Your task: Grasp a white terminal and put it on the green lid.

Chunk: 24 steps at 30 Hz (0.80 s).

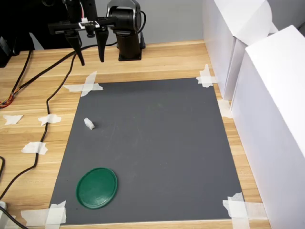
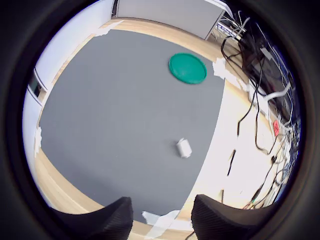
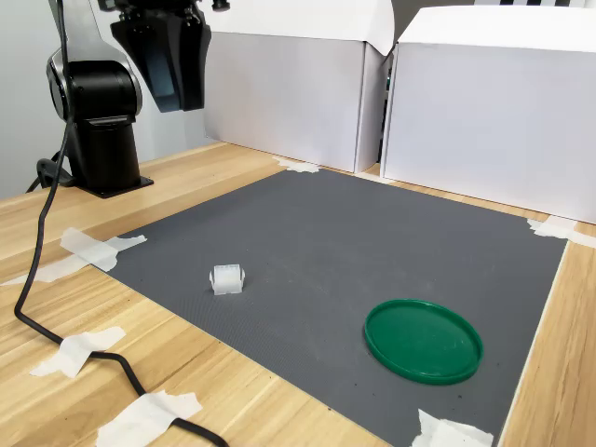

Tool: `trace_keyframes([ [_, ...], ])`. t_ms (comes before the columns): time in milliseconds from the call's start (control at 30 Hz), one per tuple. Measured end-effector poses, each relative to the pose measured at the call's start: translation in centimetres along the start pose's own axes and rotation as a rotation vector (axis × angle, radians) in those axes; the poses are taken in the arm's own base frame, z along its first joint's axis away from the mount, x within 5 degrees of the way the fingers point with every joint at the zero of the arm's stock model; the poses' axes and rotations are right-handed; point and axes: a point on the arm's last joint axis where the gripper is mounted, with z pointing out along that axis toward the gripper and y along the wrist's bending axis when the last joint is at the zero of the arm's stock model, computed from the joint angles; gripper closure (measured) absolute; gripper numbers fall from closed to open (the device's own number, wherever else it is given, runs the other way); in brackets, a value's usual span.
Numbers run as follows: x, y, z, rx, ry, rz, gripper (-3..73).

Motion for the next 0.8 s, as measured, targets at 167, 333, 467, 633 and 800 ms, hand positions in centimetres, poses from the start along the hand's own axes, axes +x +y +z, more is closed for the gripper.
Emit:
trace_keyframes([
  [167,-2.2,-1.1,0.5,-0.067,-0.028,-0.134,15.7],
  [333,-3.6,-1.6,1.3,-0.174,-0.062,-0.209,15.6],
  [467,-3.5,-3.6,2.5,-0.202,-0.075,-0.173,15.6],
  [633,-2.3,-6.0,4.7,-0.218,-0.034,-0.182,15.6],
  [800,-1.7,-6.7,6.7,-0.246,0.04,-0.255,15.6],
])
